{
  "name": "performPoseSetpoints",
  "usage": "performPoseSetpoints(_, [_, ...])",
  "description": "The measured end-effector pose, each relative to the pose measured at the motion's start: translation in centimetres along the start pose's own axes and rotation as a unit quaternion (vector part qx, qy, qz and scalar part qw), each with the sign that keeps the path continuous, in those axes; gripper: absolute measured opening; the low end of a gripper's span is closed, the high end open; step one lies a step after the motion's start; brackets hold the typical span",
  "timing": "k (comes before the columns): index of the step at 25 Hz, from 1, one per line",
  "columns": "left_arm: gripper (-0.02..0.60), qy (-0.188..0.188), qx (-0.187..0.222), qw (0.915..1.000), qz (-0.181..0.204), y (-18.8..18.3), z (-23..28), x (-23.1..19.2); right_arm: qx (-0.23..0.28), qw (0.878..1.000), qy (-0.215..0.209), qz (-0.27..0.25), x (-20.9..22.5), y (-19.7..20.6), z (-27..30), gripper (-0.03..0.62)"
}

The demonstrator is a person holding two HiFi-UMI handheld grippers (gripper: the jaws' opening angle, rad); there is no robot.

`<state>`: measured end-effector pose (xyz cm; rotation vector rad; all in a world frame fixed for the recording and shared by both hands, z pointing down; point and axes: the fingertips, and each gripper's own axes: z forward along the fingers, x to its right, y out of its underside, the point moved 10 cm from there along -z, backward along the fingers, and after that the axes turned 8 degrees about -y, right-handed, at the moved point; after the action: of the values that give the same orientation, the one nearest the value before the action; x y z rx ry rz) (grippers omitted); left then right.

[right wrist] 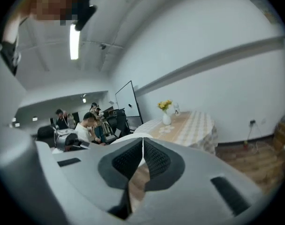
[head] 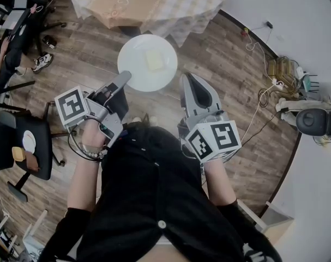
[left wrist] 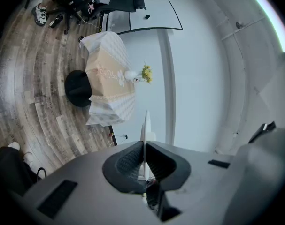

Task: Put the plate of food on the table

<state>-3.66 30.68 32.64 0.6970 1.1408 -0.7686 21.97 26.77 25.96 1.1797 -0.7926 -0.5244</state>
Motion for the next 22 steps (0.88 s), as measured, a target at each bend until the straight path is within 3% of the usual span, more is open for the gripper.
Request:
performPoseSetpoints(5, [0.012,0.005,-0.001,1.0,-0.001,-0.1,-0.8,0.0,0.005,0.982,-0.034,0.186,0.9,2.1,0.9,0.011])
performPoseSetpoints(7, [0.011,0.009,-0.001,1.0,-0.002,-0.4,-1.5,-0.2,0.013,0.968,-0.048,0.248,0.7,2.9,1.4,0.088])
performPoseSetpoints(9, [0.011,0.013,-0.002,0.9999,-0.004,-0.5,-1.8,-0.2,0.019,0.955,-0.056,0.29,0.6,3.4,1.9,0.097])
performPoseSetpoints(14, [0.011,0.022,-0.006,0.9997,-0.006,-0.5,-1.5,0.0,0.031,0.938,-0.103,0.329,0.7,3.6,3.2,0.098])
performPoseSetpoints(22, [0.011,0.026,-0.008,0.9996,0.001,-0.6,-1.5,0.4,0.038,0.937,-0.106,0.33,0.3,3.3,3.4,0.044])
